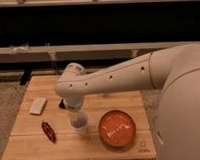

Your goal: Drag the pepper across the table

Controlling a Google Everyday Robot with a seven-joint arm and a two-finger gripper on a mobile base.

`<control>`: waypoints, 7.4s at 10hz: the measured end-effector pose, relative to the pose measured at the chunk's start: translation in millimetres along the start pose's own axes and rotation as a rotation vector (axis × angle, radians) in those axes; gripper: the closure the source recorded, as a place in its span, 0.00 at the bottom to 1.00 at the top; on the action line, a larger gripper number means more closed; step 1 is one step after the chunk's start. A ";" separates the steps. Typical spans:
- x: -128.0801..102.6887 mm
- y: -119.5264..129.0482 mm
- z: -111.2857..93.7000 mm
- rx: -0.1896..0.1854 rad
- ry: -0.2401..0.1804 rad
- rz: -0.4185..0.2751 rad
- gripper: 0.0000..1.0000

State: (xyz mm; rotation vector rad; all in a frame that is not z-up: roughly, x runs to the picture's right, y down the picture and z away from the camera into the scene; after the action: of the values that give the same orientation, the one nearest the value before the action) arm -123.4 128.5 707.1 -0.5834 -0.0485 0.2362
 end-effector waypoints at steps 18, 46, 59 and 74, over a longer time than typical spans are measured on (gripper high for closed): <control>-175.7 82.6 90.7 -0.195 0.134 -0.300 0.36; -190.1 38.6 139.7 -0.326 0.133 -0.142 1.00; -273.1 139.8 116.7 -0.355 -0.009 -0.513 1.00; -311.1 183.5 88.9 -0.543 -0.249 -0.708 0.20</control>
State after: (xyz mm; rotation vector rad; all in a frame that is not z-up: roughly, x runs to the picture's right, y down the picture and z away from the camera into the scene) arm -473.8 251.9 686.9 -1.0329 -0.5637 -0.4107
